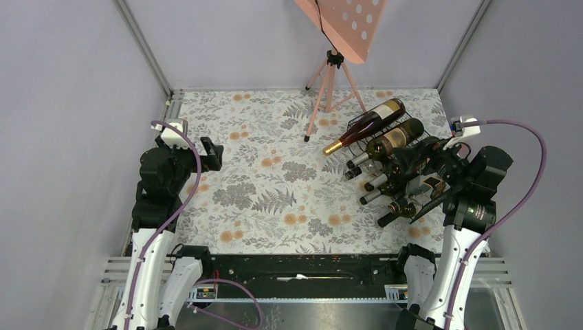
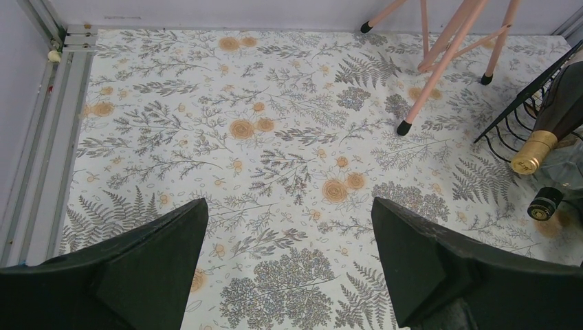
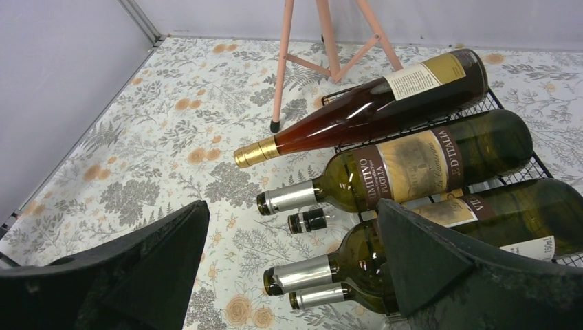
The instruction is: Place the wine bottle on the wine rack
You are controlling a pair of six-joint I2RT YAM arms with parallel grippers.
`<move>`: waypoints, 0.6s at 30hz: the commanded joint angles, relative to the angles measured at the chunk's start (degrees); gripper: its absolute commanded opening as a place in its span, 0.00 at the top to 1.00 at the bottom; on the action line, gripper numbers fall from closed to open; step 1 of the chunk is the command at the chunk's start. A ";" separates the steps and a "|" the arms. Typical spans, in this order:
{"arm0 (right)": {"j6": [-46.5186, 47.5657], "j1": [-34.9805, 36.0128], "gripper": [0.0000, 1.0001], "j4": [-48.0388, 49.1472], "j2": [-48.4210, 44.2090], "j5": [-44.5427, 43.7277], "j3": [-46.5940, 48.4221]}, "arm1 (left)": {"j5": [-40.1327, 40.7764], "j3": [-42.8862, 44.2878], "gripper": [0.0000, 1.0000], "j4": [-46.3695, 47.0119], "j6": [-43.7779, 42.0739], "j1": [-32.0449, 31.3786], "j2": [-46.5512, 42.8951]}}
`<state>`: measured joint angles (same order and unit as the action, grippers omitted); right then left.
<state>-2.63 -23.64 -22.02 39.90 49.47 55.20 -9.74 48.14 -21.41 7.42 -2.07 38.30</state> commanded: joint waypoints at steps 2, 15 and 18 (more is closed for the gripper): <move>1.64 -0.19 0.00 0.07 -0.78 -4.62 0.43 | -0.57 1.52 0.01 1.04 -1.00 0.57 -0.92; 3.76 -0.27 0.00 -1.46 -0.75 -17.96 1.27 | -0.04 1.61 0.01 1.00 -0.95 0.94 -0.95; 3.34 -0.27 0.00 -0.91 -0.88 -14.03 0.76 | -0.49 1.43 0.01 1.17 -0.92 0.94 -0.94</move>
<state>-0.23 -23.68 -24.27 39.48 32.64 55.20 -9.72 48.14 -22.68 7.09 -1.41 37.91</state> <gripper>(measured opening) 0.996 0.986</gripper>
